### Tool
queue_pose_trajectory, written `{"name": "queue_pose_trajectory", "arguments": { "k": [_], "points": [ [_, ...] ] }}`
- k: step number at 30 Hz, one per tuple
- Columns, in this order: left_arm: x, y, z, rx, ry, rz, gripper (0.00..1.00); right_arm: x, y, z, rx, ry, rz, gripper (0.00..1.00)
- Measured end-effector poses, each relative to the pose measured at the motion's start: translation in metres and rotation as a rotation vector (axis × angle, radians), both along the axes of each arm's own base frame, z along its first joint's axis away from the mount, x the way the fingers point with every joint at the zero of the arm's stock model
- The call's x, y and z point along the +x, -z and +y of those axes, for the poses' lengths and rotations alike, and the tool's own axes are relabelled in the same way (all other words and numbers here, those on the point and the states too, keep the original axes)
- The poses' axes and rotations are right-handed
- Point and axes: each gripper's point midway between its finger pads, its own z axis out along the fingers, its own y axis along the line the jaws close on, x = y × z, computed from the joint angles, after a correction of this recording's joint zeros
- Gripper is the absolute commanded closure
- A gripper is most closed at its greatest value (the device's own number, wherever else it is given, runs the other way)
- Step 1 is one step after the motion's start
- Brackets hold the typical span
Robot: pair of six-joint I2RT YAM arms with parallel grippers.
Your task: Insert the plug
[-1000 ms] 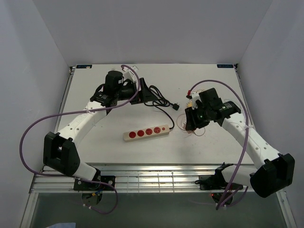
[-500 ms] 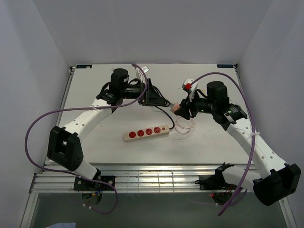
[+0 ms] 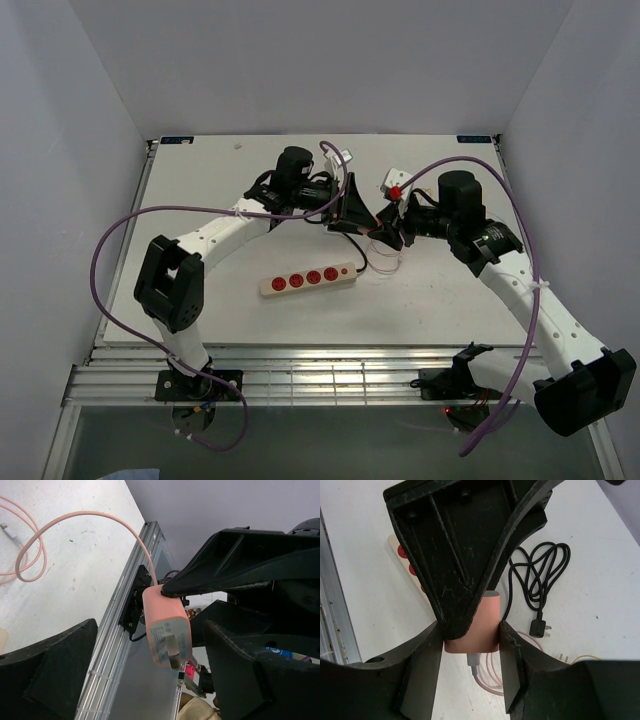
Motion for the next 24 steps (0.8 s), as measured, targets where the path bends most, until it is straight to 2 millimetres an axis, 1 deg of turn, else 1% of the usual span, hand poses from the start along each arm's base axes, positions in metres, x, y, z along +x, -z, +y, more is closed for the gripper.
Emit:
{"name": "queue_pose_trajectory", "arguments": {
  "k": [3,4,6,7,10,11,13,14,15,17,18,20,22,24],
  "points": [
    [-0.002,-0.004,-0.008,-0.004,0.009,-0.003,0.24,0.0,-0.003,0.0,0.001,-0.004,-0.02,0.75],
    [-0.002,-0.005,-0.01,-0.005,0.01,-0.006,0.34,0.0,-0.003,0.0,0.0,-0.003,-0.024,0.75],
    [-0.003,-0.005,-0.012,-0.005,0.011,-0.004,0.45,0.002,-0.003,-0.001,-0.005,0.003,-0.028,0.75],
    [-0.003,-0.005,-0.013,-0.003,0.011,-0.003,0.52,0.003,-0.003,-0.002,-0.008,0.009,-0.029,0.75],
    [-0.004,-0.006,-0.015,-0.005,0.01,-0.004,0.63,0.004,0.001,-0.005,-0.026,0.022,-0.032,0.75],
    [-0.004,-0.006,-0.015,-0.002,0.006,0.002,0.72,0.005,0.001,-0.006,-0.033,0.024,-0.036,0.75],
    [-0.003,-0.005,-0.015,0.002,-0.002,0.007,0.84,0.005,0.002,-0.006,-0.039,0.026,-0.039,0.69],
    [-0.003,-0.005,-0.015,0.002,-0.003,0.006,0.99,0.005,0.002,-0.006,-0.041,0.028,-0.04,0.64],
    [-0.003,-0.005,-0.016,0.003,-0.004,0.005,1.0,0.005,0.002,-0.007,-0.041,0.029,-0.04,0.38],
    [-0.002,-0.004,-0.016,0.004,-0.006,-0.006,1.0,0.006,0.003,-0.008,-0.039,0.045,-0.028,0.17],
    [-0.001,-0.003,-0.015,0.006,-0.008,-0.011,1.0,0.008,0.003,-0.009,-0.037,0.061,-0.02,0.01],
    [0.0,-0.002,-0.016,0.009,-0.012,-0.023,1.0,0.011,0.003,-0.011,-0.028,0.103,0.002,0.1],
    [0.003,-0.002,-0.016,0.006,-0.024,-0.044,1.0,0.012,0.0,-0.013,-0.007,0.147,0.032,0.1],
    [0.006,-0.002,-0.015,0.001,-0.043,-0.071,1.0,0.012,-0.008,-0.015,0.039,0.204,0.073,0.1]
  ]
}}
